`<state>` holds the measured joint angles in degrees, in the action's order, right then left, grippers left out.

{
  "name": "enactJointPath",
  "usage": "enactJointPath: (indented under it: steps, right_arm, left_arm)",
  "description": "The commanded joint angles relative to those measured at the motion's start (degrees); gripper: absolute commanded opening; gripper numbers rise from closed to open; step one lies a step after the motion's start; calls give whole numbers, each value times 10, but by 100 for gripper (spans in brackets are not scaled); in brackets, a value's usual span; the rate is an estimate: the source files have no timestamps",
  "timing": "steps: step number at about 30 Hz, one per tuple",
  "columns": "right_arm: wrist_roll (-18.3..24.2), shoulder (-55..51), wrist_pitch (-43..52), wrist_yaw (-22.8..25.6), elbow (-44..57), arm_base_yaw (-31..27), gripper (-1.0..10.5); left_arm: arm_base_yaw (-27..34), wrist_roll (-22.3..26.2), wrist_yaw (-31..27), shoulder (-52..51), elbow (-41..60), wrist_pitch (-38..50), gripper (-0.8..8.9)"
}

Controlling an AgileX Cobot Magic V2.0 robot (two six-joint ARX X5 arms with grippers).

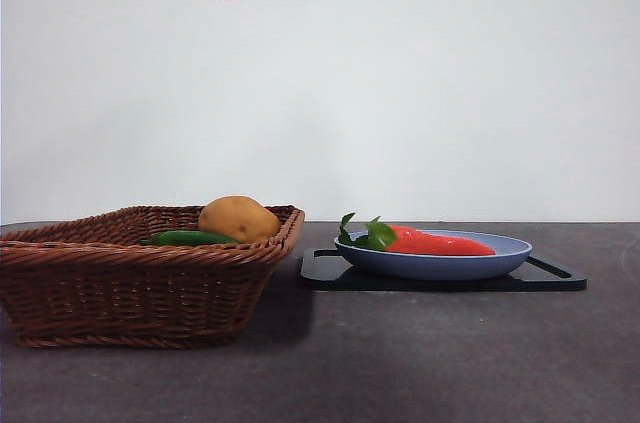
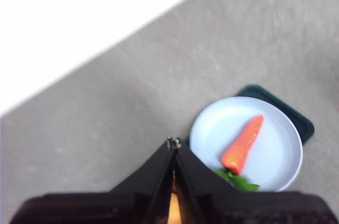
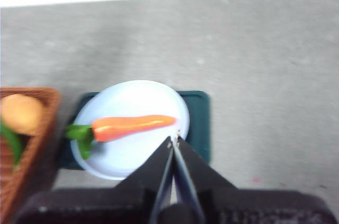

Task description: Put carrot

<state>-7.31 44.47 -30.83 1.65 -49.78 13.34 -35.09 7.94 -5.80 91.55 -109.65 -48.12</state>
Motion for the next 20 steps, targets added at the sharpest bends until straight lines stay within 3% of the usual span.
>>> enactJointPath:
  steps: [1,11,20]
  right_arm:
    - [-13,-49,27,2,36,21,4]
    - [-12,-187,44,2,111,72,4]
    - [-13,-291,103,2,221,94,4]
  left_arm:
    - [12,16,6,-47,34,5,6]
    - [47,4,12,-376,422,164,6]
    - [48,-81,-19,-671,679,191,6]
